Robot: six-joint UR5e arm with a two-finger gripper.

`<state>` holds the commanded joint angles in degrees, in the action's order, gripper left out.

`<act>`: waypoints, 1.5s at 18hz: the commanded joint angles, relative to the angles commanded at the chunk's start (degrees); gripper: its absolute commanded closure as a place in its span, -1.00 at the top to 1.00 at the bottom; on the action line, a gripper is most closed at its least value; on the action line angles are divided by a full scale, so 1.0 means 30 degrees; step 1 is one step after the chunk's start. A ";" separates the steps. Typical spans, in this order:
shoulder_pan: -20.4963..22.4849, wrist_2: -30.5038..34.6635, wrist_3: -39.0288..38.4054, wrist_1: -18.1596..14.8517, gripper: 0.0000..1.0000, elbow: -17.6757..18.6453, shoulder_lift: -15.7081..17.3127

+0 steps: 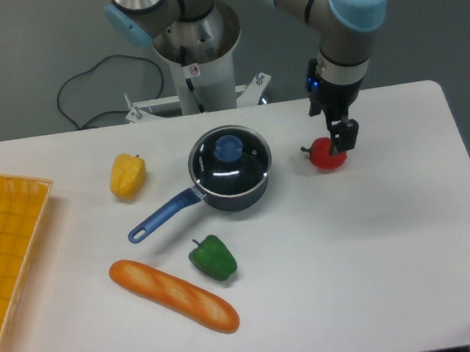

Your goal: Open the lid

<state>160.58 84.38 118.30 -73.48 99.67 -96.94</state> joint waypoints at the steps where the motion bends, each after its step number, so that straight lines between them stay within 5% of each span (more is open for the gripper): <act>1: -0.0058 0.0000 -0.0058 0.0000 1.00 0.0204 0.0116; 6: -0.0088 0.0088 -0.0494 0.0146 1.00 0.0704 0.0176; 14: -0.0351 0.0000 -0.4887 -0.0117 1.00 0.0879 0.0117; 27: -0.3045 0.1054 -0.4195 0.0146 1.00 0.0616 0.0058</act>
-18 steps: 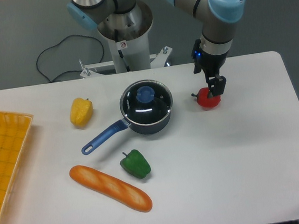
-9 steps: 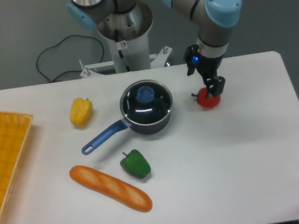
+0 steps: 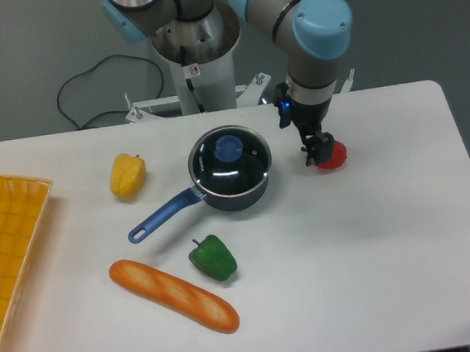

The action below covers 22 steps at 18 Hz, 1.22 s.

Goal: Open the lid
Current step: 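Move the gripper over the blue knob of the saucepan lid, then lower the gripper onto the blue lid knob and close on it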

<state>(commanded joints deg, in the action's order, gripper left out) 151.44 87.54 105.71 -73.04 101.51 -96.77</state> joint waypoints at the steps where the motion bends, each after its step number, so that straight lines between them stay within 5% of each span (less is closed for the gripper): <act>1: -0.0089 0.0000 0.0934 0.0058 1.00 0.0000 0.0001; 9: -0.1760 -0.0058 0.2613 0.0380 1.00 0.1080 0.0030; 13: -0.2111 -0.0029 0.2730 0.2195 1.00 0.2283 0.0205; 22: -0.2111 0.0029 0.2847 0.2256 1.00 0.3396 0.1346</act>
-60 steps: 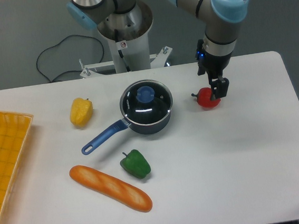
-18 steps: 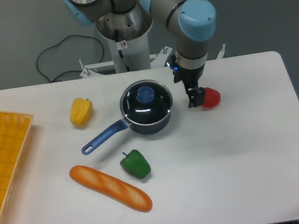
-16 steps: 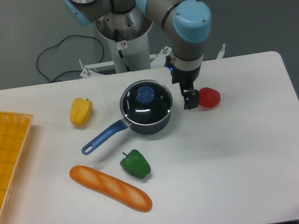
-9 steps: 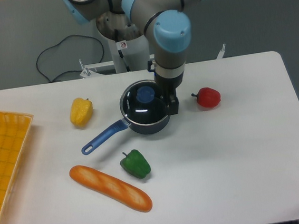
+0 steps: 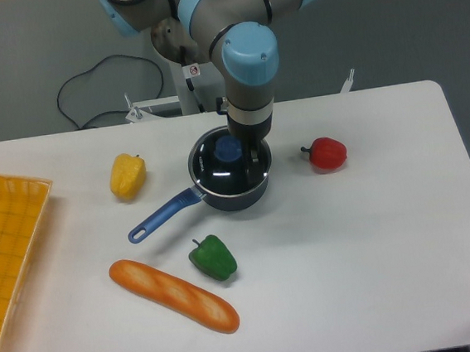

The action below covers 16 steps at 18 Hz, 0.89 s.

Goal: Open the lid
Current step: 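Lower the gripper onto the blue lid knob and close on it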

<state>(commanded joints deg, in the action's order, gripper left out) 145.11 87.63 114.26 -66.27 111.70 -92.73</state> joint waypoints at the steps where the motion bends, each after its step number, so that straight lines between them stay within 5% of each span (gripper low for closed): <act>1: 0.0000 0.0029 0.0116 -0.0029 1.00 0.0205 0.0263; 9: -0.0409 0.0440 0.0704 0.0204 1.00 0.1552 0.1495; 12: -0.0439 0.0410 0.0645 0.1812 1.00 0.2519 0.1584; 16: -0.0469 0.0381 0.0645 0.2168 1.00 0.2580 0.1291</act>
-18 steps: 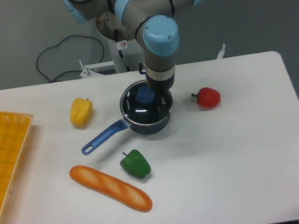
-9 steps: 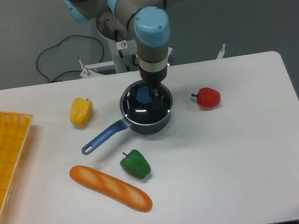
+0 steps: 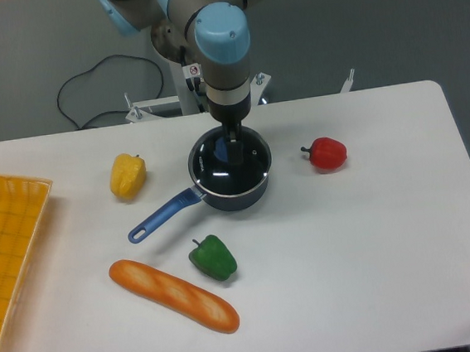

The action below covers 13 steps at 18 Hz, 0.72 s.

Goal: Open the lid
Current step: 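Lower the gripper onto the blue lid knob and close on it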

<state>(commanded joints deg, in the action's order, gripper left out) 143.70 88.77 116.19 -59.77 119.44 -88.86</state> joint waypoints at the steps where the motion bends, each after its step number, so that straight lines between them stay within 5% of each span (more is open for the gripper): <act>1: 0.0000 0.0000 0.0000 0.0000 1.00 0.0029 0.0000; 13: -0.0381 0.0322 -0.0233 -0.0029 1.00 -0.0176 -0.0645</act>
<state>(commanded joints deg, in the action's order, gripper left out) 142.56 89.74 115.49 -59.85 118.92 -90.79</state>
